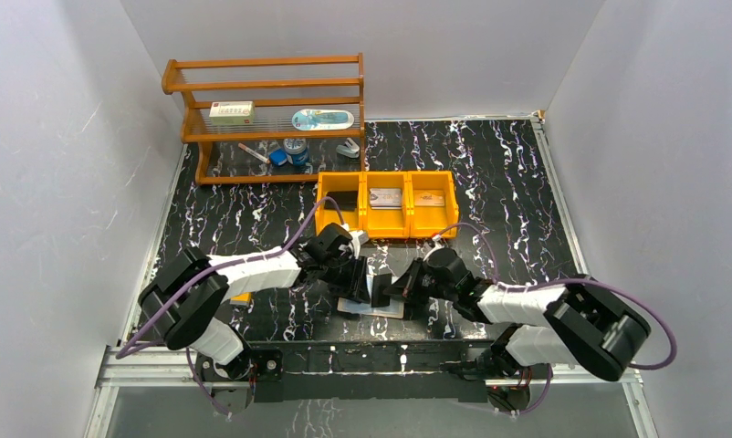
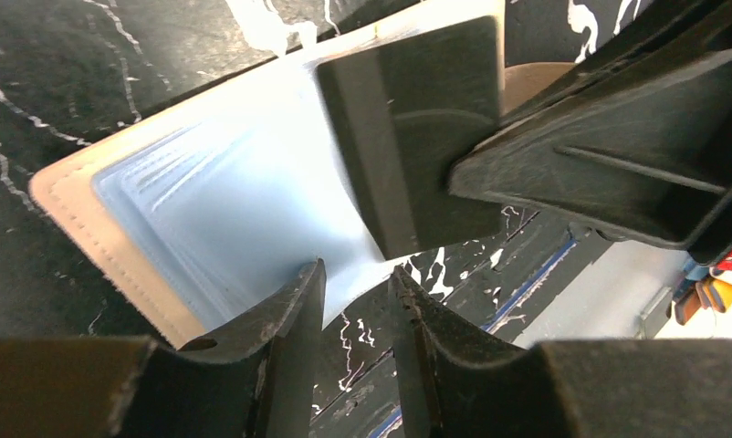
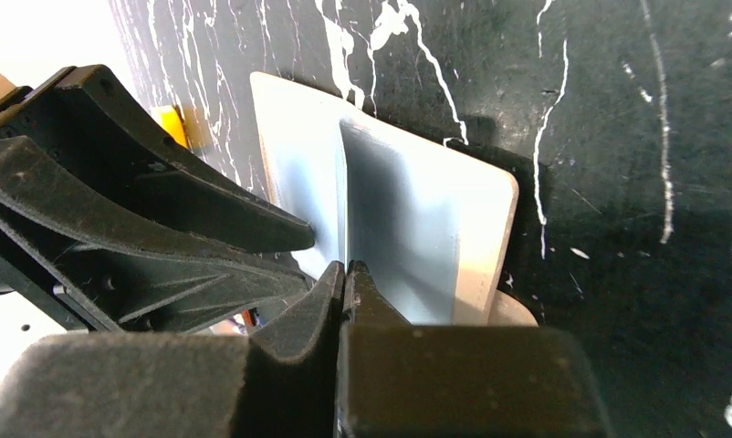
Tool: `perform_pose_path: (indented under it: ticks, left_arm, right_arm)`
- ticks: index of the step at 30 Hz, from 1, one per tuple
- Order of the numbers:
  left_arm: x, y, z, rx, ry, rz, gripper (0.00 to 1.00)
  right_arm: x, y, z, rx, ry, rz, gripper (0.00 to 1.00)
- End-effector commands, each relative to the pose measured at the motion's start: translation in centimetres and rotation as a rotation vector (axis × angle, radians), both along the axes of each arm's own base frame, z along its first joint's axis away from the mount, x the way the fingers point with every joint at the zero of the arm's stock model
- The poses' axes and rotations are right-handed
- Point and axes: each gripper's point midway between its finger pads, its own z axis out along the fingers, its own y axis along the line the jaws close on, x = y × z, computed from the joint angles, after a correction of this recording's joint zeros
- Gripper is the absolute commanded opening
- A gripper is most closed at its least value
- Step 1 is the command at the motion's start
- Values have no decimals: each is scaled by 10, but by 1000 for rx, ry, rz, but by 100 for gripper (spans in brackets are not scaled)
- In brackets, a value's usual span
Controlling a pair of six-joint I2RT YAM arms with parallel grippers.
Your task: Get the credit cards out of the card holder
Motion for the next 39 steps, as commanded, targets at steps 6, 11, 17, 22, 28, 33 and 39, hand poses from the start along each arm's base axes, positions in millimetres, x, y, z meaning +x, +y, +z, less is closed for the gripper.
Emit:
perform_pose_path:
  ticks: [6,11,17,22,28,33,39]
  left_arm:
    - [7,34,-6,145,-77,79,39]
    - [24,41,22,144,-192,135,59]
    - [50,78,58,263,-367,265,81]
    - [69,123,80,378,-435,378,98]
    - [96,205,98,351,-364,678,98]
    - [97,231,103,401,-427,756,98]
    - [100,241,102,437,-481,760,98]
  right_arm:
    - [11,-21,11,-105,-119,-29,0]
    - [19,-17,37,-61,-209,-23,0]
    - [26,-10,70,-19,-326,7,0]
    - [33,-4,95,3,-423,29,0]
    - [39,3,107,-5,-506,78,0]
    - [46,10,121,-28,-609,131,0]
    - [72,18,147,-146,-811,186,0]
